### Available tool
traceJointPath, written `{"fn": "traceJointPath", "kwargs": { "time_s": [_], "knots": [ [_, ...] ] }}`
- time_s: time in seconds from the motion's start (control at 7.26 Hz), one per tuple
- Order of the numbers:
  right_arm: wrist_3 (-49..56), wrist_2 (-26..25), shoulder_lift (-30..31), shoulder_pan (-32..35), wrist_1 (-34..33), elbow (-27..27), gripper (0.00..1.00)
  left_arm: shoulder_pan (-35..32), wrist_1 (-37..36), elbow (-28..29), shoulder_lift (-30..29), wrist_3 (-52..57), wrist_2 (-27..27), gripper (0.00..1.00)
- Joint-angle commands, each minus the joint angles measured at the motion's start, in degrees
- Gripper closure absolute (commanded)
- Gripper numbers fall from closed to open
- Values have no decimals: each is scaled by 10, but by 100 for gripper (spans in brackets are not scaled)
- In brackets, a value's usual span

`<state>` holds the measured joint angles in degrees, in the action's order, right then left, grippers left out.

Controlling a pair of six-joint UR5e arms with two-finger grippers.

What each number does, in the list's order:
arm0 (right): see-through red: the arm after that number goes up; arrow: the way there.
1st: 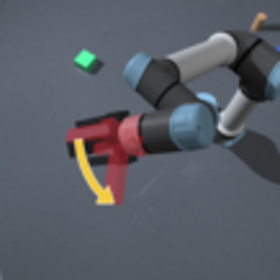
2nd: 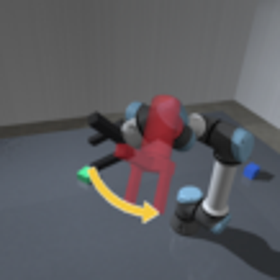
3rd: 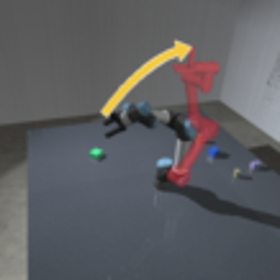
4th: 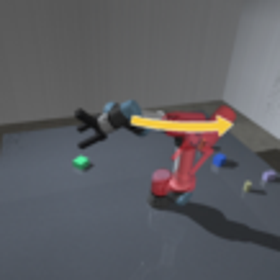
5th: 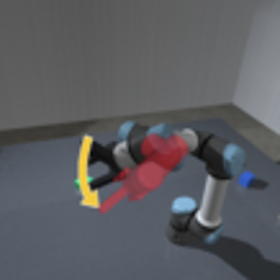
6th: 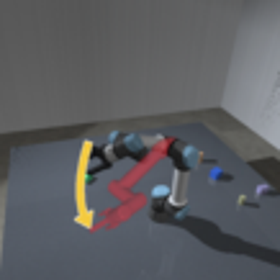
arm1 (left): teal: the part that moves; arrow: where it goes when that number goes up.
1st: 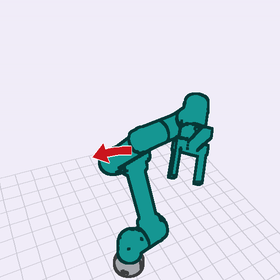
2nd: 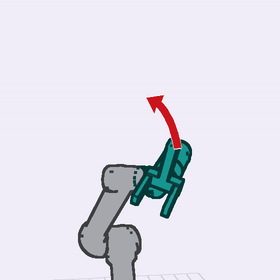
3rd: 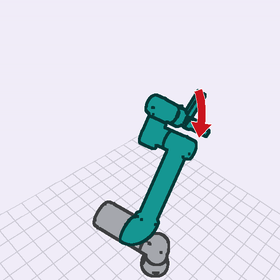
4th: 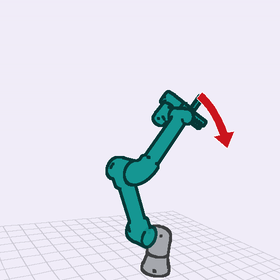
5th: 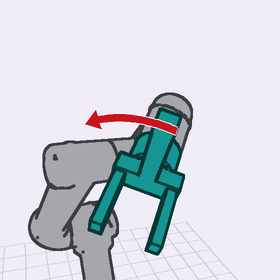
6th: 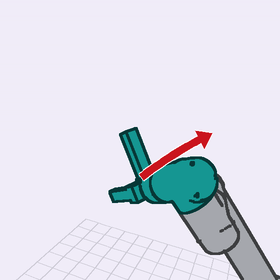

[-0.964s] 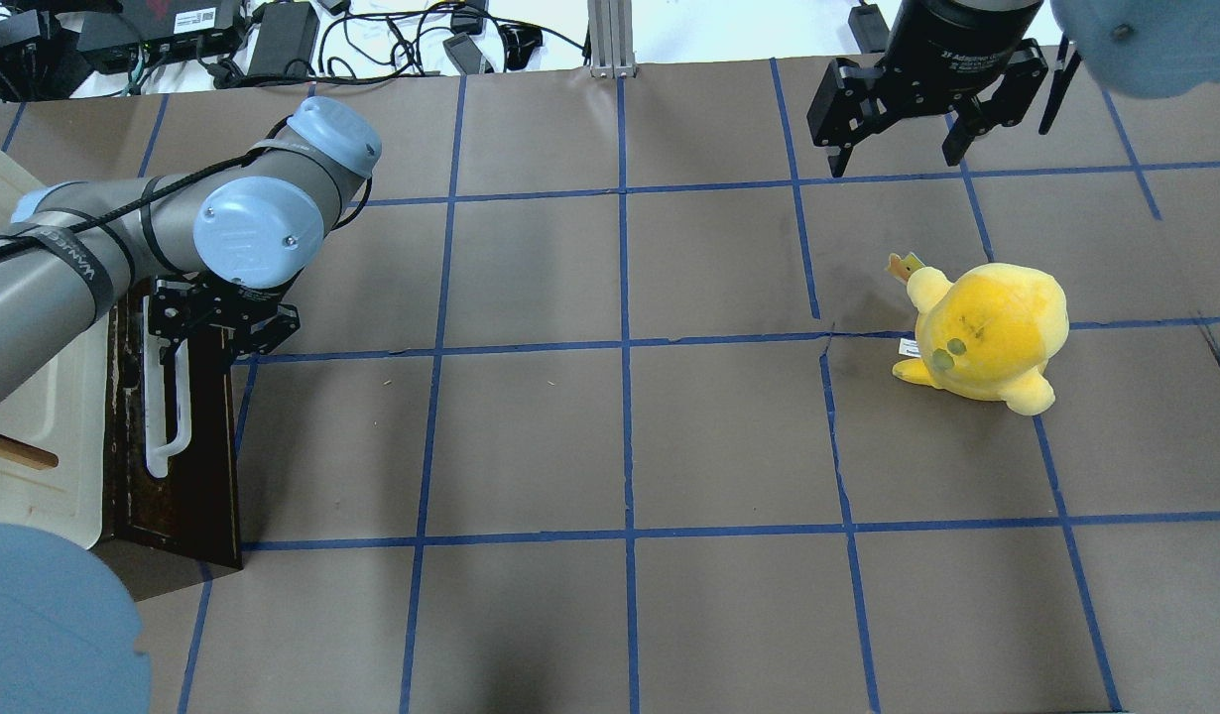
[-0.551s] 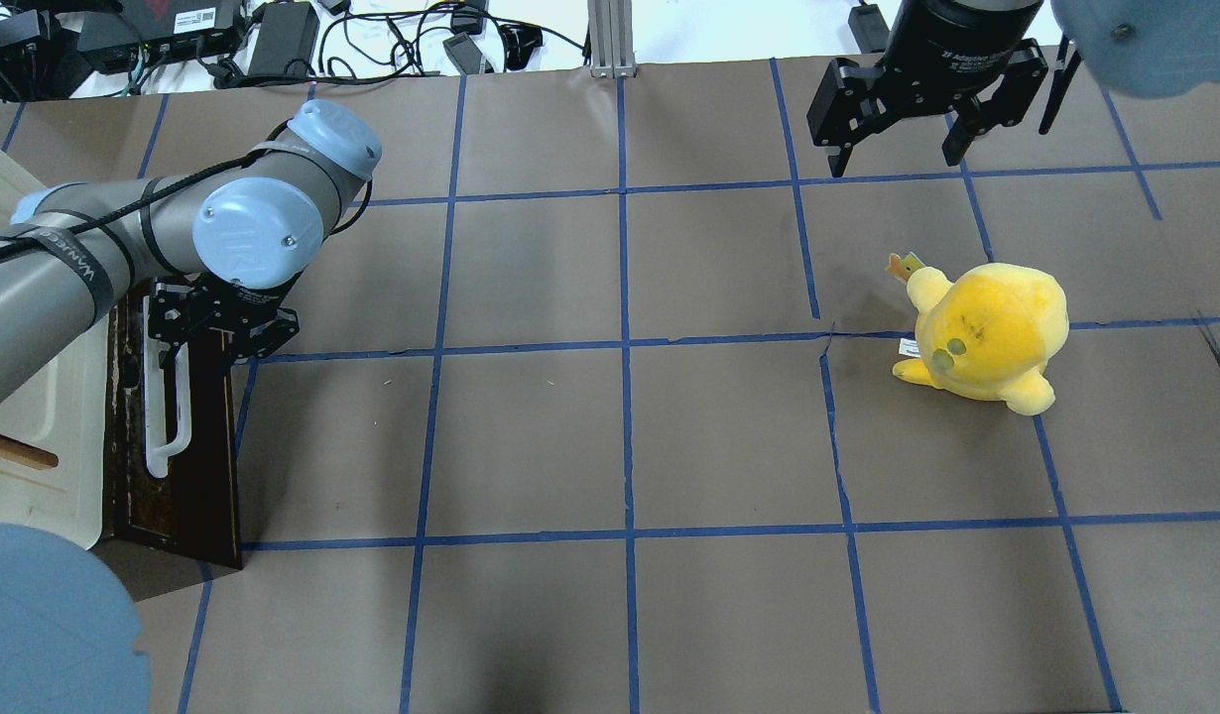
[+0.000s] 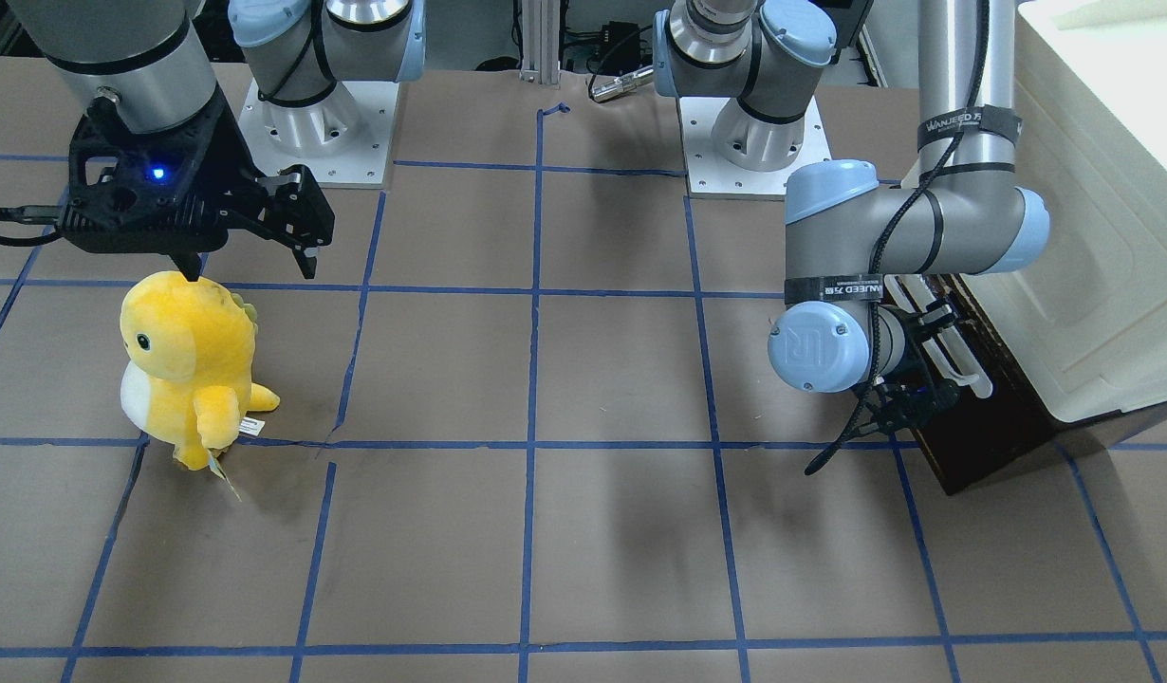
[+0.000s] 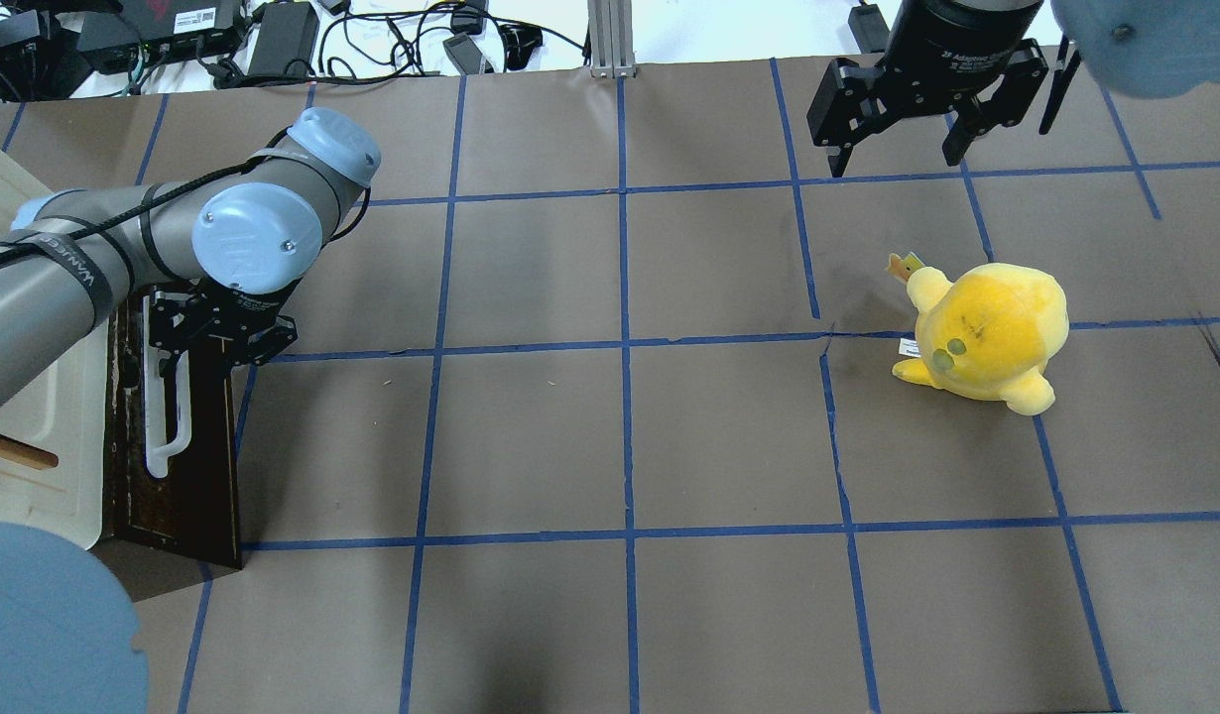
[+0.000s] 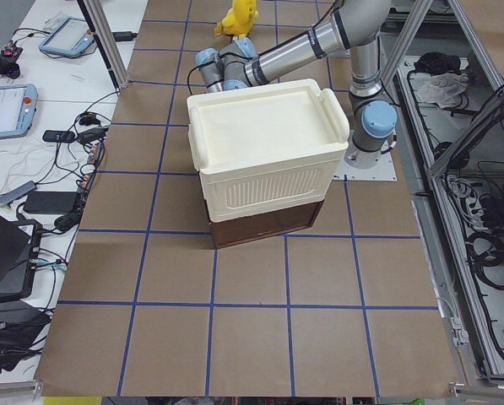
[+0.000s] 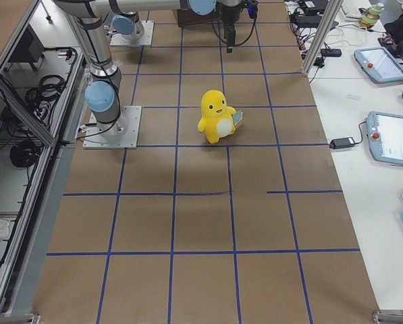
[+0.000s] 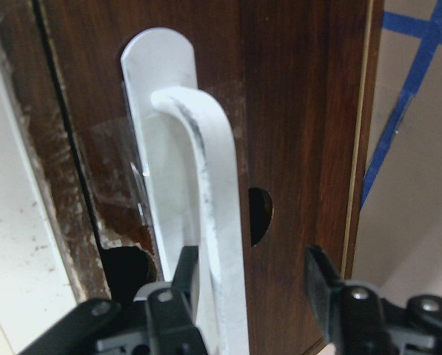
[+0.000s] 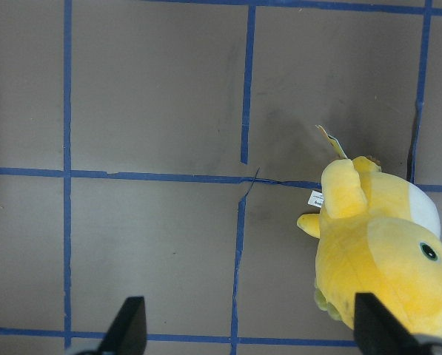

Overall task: Pull drawer sideways
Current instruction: 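Close the left gripper around the white drawer handle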

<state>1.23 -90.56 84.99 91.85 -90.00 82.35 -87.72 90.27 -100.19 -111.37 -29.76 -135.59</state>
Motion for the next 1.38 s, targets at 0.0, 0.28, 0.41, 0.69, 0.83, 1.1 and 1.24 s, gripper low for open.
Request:
{"fn": "traceJointPath", "kwargs": {
  "time_s": [0.0,0.28,0.41,0.69,0.83,1.1,1.24],
  "knots": [
    [0,0,0,0,0,0,0,0,5,-1,1,0,1,55],
    [0,-1,0,0,0,0,0,1,7,-1,3,1,0,55],
    [0,-1,0,0,0,0,0,2,8,-1,4,1,-1,55],
    [0,-1,0,0,0,0,0,5,13,-1,8,2,0,58],
    [0,0,0,0,0,0,0,5,12,-1,8,2,0,59],
    [1,0,0,0,0,0,0,5,12,-1,8,3,1,67],
    [0,0,0,0,0,0,0,6,12,-1,8,4,0,67]
  ]
}}
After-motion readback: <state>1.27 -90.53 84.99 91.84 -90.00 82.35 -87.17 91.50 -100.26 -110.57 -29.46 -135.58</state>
